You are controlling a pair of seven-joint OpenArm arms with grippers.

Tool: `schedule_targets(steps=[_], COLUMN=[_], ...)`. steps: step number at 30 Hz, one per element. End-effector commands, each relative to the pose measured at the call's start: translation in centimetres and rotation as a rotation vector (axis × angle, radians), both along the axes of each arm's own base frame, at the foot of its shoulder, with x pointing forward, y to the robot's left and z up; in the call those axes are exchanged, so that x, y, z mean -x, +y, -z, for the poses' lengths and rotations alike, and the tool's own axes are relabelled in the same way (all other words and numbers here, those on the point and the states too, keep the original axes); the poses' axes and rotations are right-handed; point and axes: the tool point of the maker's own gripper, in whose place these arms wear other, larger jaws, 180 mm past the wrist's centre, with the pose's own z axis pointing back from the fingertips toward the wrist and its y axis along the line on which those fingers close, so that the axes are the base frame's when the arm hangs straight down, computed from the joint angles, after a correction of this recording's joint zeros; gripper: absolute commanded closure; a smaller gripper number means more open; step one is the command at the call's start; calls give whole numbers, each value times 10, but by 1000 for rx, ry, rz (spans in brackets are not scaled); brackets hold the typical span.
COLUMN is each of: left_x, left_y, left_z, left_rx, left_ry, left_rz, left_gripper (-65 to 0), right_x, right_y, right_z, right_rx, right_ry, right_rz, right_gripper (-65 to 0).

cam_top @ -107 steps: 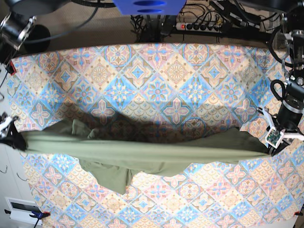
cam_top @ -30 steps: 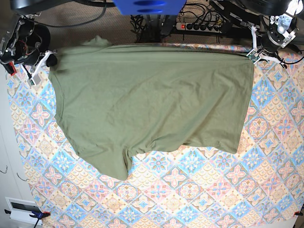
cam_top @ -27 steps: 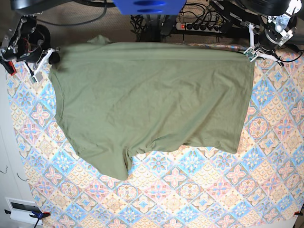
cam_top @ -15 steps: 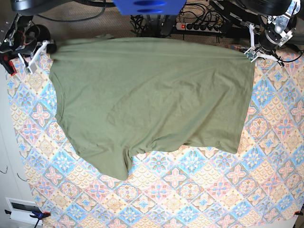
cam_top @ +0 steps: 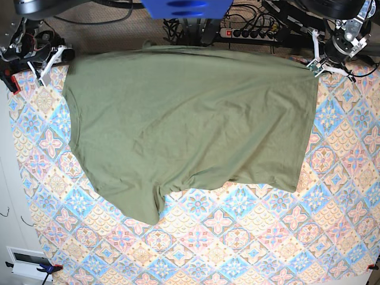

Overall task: Layout the t-shirt on the table in an organized manner, then fold the t-shirt properly
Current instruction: 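Hold the t-shirt edge taut between both grippers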

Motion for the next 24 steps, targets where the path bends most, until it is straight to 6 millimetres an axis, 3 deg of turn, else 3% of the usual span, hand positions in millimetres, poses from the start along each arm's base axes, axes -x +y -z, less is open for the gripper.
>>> schedule_targets(steps=[1, 5, 9, 14, 20, 24], left_x=[-7, -7, -7, -7, -7, -7], left_y=[2, 2, 2, 2, 2, 1], left_z=[-7, -7, -7, -7, -7, -7], left_rx=[-7, -6, -6, -7, -6, -5], left_ry=[-28, -27, -27, -28, -27, -28], left_rz=[11, 11, 11, 11, 11, 12], left_gripper=[0, 0, 0, 0, 0, 0], right_x=[-4, -6, -2, 7, 6, 0], right_y=[-8, 8, 21, 22, 24, 21], right_z=[-7, 0, 13, 30, 31, 29], right_rx=[26, -17, -59, -104, -114, -112], right_ry=[-15, -7, 5, 20, 8, -29], right_rz=[-11, -44, -47, 13, 30, 50], right_gripper=[-117, -82, -144, -212, -269, -274])
